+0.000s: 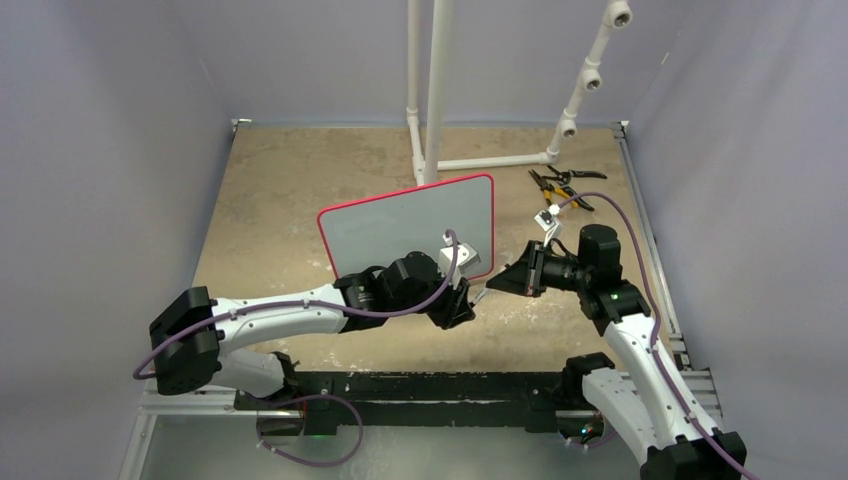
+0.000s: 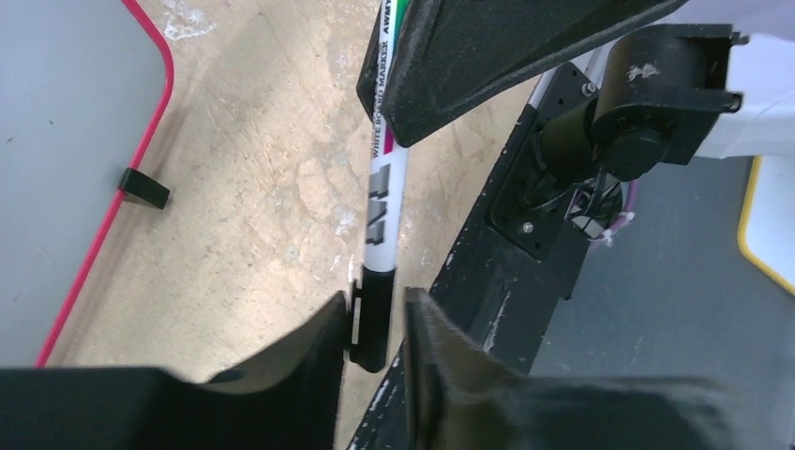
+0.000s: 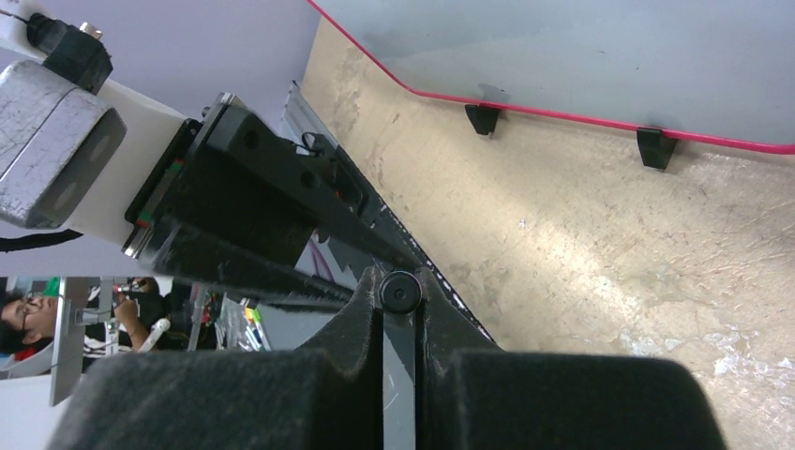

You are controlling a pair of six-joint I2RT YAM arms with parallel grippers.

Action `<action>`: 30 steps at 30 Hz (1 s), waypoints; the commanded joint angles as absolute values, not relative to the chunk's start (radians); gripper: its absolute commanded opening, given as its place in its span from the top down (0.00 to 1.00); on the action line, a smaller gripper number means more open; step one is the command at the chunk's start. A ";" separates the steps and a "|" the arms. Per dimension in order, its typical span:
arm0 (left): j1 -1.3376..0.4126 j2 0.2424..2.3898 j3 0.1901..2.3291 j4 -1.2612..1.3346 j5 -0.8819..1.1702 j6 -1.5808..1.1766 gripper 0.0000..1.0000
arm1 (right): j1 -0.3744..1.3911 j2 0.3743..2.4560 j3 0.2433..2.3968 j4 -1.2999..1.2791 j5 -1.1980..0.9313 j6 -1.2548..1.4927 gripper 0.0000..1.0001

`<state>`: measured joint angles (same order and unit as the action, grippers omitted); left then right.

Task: Write a sentence on the whiteboard
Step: Open the whiteboard marker at the center of the board.

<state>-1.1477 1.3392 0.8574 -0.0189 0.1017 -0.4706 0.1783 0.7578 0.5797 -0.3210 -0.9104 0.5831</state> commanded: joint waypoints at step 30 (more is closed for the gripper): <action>-1.163 1.312 0.884 -0.159 0.131 -0.289 1.00 | 0.179 0.711 0.691 -0.313 -0.740 0.609 1.00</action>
<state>-1.1591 1.3464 0.8791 -0.0383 0.1192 -0.3847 0.1875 0.7479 0.6209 -0.3481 -0.8463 0.5884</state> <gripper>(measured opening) 0.113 0.107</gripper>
